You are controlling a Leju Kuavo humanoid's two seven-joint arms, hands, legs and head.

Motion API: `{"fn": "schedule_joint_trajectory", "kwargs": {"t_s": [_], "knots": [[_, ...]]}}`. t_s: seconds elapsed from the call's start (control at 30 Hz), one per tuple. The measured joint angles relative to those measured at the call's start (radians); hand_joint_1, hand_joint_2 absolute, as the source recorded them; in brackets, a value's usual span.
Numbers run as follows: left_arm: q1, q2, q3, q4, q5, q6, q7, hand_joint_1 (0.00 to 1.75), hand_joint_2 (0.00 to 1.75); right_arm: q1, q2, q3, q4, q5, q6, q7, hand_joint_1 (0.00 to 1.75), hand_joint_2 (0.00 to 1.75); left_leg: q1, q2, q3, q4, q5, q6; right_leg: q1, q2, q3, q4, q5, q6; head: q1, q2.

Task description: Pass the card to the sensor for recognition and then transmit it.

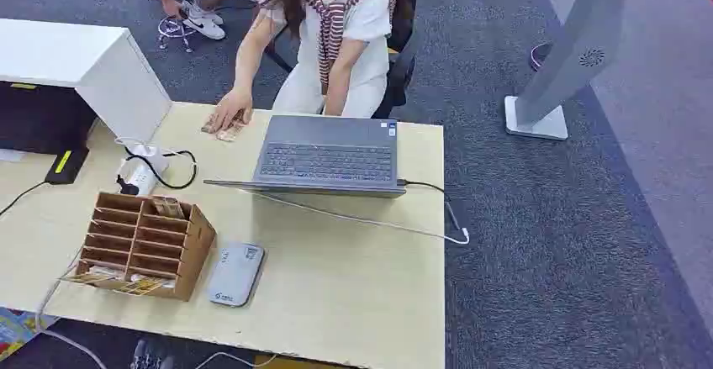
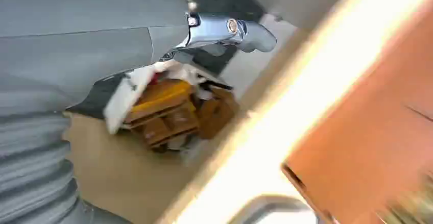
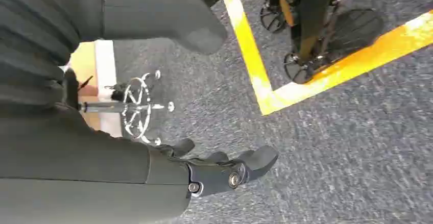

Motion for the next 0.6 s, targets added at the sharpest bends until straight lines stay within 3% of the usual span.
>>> {"fn": "schedule_joint_trajectory", "kwargs": {"t_s": [0.4,0.6], "knots": [[0.159,-0.093,-0.017,-0.425,0.017,0.013,-0.047,0.00,1.75,-0.008,0.023,-0.009,0.024,0.046,-0.030,0.074,0.00,1.75,0.000,0.000,0.000,0.000,0.000,0.000,0.000,0.000,0.000,0.000,0.000,0.000,0.000,0.000],[0.181,-0.116,-0.021,-0.600,-0.049,0.014,-0.138,0.00,1.75,-0.012,0.029,-0.009,0.032,0.075,-0.034,0.092,0.00,1.75,0.000,0.000,0.000,0.000,0.000,0.000,0.000,0.000,0.000,0.000,0.000,0.000,0.000,0.000]]}}
